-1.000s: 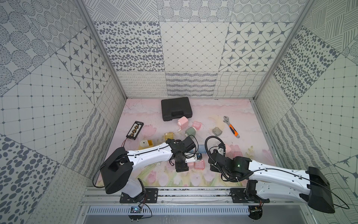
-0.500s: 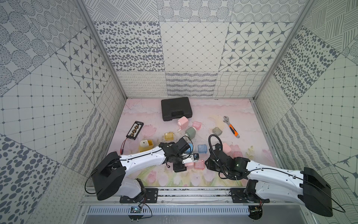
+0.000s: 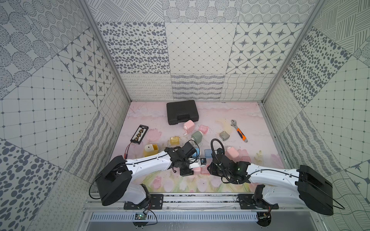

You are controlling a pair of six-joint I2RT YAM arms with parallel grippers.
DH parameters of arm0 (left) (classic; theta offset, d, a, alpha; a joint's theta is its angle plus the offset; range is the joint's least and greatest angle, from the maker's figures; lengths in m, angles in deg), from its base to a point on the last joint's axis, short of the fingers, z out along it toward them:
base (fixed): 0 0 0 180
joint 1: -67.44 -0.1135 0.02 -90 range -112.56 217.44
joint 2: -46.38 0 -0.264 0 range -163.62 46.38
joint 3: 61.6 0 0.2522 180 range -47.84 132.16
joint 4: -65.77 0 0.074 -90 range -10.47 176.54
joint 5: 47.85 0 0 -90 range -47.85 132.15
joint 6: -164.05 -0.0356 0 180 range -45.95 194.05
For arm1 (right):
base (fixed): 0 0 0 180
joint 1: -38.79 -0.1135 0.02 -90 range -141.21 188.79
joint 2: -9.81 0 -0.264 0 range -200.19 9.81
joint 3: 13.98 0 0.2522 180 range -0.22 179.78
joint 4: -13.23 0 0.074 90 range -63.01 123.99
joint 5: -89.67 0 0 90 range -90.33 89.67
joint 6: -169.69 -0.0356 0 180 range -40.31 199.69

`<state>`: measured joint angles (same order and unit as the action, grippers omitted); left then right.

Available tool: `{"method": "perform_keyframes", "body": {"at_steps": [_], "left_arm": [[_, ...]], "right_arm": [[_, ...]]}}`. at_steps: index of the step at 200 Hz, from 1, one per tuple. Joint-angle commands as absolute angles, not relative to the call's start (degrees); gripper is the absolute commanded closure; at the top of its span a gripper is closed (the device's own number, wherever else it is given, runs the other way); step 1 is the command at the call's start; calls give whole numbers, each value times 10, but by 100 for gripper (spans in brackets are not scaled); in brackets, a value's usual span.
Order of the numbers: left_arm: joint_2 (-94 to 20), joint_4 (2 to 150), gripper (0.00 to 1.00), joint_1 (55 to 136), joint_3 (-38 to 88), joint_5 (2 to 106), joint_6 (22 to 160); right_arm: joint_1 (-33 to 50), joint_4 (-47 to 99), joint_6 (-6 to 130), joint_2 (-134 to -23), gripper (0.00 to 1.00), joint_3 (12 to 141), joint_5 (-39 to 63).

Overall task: Put the tray back into the pencil sharpener
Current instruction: Close the container of the pencil sharpener.

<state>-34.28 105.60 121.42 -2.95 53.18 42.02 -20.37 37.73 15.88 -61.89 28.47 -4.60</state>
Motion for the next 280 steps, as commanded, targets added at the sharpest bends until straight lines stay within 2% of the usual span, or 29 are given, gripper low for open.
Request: {"method": "perform_keyframes", "body": {"at_steps": [1,115,182,224,280], "left_arm": [[-348,1030,46,1215,-34,561,408],[-359,1032,46,1224,-31,563,406],[-360,1037,47,1226,-33,560,405],[-367,1035,48,1230,-31,560,406],[-367,1035,49,1231,-32,557,403]], "right_arm": [[-203,333,170,-639,71,287,-24],[-203,250,167,-654,69,277,15],[-194,293,127,-555,66,235,-25],[-194,372,100,-550,73,241,-57],[-194,298,113,-610,73,250,-5]]}}
